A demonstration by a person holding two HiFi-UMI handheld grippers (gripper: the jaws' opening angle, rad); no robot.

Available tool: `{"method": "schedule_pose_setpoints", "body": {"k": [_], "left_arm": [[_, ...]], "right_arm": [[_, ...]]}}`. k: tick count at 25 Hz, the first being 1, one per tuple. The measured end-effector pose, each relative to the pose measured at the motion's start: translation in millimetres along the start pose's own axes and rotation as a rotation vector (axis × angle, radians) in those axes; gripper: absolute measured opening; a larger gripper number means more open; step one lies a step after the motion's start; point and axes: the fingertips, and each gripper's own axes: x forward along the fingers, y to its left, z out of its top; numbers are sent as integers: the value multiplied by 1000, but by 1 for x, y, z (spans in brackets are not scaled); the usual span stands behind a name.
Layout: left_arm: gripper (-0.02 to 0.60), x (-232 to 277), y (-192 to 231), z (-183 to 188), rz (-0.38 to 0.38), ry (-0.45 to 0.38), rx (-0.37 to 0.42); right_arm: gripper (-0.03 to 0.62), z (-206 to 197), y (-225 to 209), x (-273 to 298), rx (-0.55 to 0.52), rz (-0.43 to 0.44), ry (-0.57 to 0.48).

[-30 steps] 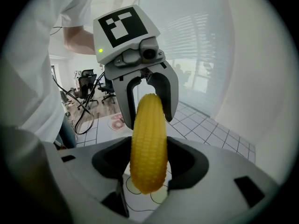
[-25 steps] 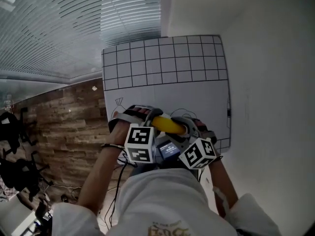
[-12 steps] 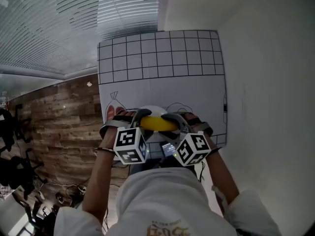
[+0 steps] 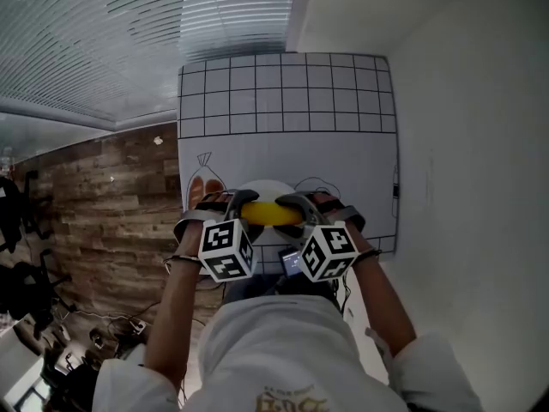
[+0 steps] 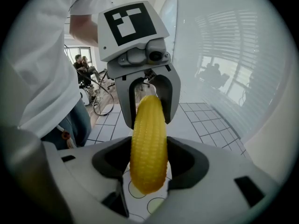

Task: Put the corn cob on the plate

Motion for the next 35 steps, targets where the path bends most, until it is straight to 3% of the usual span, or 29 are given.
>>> {"method": "schedule_pose_setpoints", "body": {"k": [14, 35], "left_arm": [[279, 42, -7, -34, -45, 42, -86], [275, 66, -4, -47, -17, 100, -73]], "right_arm": [[238, -24, 9, 44, -39, 77, 79], [238, -48, 9, 68, -42, 89, 154]]}}
